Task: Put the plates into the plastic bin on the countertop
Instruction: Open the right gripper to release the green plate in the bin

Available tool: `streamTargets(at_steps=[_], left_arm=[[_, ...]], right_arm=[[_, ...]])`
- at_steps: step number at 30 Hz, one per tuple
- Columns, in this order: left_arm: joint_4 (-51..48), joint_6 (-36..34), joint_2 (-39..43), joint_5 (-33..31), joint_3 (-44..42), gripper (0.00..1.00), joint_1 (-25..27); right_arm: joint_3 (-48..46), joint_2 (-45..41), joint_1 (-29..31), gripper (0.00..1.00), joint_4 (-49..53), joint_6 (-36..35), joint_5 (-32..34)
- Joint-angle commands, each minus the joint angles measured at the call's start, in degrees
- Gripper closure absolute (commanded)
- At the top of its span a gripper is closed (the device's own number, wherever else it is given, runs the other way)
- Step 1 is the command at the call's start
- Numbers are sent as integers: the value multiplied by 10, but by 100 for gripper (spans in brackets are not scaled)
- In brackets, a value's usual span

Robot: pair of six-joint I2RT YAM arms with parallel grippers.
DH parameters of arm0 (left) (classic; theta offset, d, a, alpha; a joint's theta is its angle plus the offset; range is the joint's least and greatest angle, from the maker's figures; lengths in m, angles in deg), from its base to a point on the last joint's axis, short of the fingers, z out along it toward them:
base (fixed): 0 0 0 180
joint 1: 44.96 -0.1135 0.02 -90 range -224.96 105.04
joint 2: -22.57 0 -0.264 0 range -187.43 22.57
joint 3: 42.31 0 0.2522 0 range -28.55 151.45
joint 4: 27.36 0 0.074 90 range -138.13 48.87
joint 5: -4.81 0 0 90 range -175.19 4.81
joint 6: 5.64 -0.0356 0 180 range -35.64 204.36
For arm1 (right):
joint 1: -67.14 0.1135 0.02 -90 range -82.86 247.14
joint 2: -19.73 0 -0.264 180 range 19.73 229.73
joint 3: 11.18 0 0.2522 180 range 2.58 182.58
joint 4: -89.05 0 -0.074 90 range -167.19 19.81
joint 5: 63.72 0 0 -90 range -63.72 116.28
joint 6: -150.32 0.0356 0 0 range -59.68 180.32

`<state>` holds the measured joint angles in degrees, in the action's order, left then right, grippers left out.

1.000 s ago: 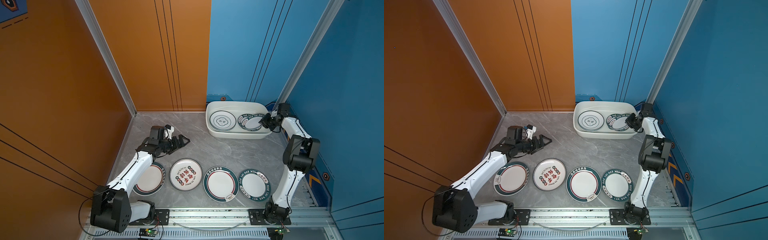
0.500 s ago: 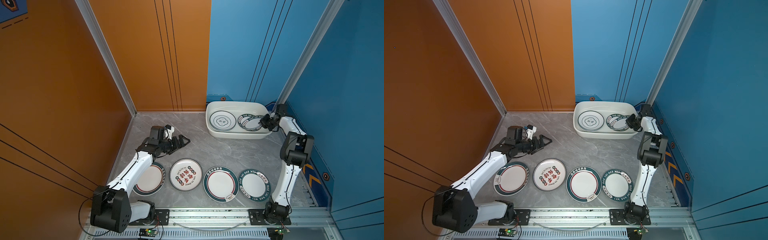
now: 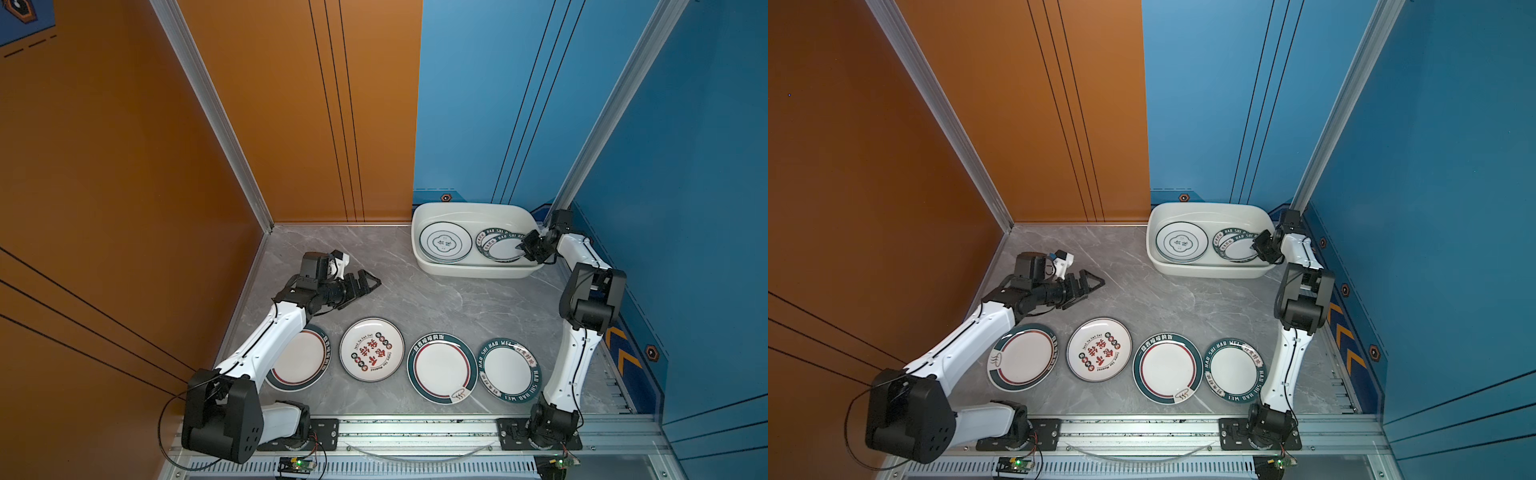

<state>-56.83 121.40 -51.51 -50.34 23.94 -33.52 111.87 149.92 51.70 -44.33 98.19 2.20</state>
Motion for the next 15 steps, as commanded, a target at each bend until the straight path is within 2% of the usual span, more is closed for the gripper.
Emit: streamTargets(at_steps=[1, 6, 15], left_arm=[[6, -10, -7, 11, 3, 1, 7], [8, -12, -13, 9, 5, 1, 16], [-23, -39, -28, 8, 24, 1, 38]], right_arm=[[9, 9, -4, 67, 24, -8, 17], [13, 12, -2, 60, 37, -16, 29], [42, 22, 8, 55, 85, -38, 73]])
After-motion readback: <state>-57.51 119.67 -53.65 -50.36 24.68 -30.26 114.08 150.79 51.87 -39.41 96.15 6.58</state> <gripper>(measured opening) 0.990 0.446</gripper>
